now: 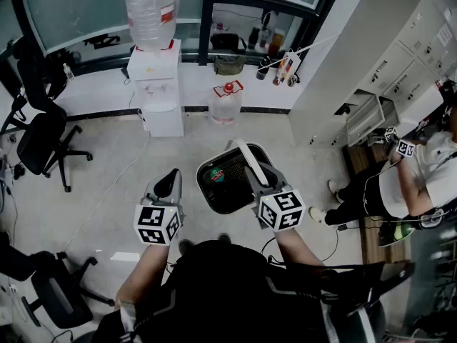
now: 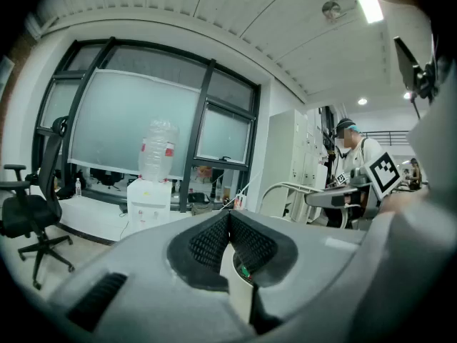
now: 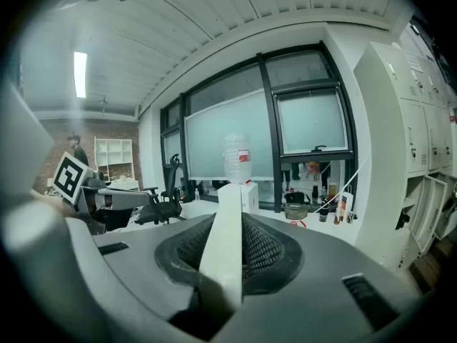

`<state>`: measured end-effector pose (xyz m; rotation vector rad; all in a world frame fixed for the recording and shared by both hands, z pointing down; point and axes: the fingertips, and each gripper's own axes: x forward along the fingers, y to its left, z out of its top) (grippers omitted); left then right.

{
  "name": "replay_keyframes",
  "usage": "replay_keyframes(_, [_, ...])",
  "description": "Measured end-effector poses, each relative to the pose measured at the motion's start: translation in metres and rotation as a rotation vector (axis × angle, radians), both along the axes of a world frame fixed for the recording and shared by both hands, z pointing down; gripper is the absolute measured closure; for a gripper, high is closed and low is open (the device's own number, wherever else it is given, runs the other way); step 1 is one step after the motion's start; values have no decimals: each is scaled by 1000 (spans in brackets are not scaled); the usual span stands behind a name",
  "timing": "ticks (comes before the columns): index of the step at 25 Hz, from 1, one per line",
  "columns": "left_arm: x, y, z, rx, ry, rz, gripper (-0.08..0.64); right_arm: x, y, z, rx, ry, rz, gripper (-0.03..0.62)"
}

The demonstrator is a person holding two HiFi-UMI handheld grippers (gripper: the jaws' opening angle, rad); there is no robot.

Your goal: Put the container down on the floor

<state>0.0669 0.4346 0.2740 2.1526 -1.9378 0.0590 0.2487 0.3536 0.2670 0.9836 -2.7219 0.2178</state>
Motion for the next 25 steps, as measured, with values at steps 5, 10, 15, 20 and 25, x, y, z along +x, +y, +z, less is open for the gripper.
replay_keyframes(5, [-1,-2,1,-4,9,-24,549,1,-5,-3,6,-5,-6,508])
replay_keyframes(10, [-1,-3,1,-6,-7,-29,549,-2,-7,-3,4,-13,-16,508])
replay_keyframes(15, [-9,-2,2,-9,-9,-35,549,-9,-9,-4,1,-22,-14,508])
replay_keyframes(20, [-14,0,4,-9,-8,-27,549,-13,-10,-2,-9,-29,-8,508])
replay_keyframes(25, [-26,3,6,-11,-9,-23,549,-21,-10,-3,-2,-18,4,508])
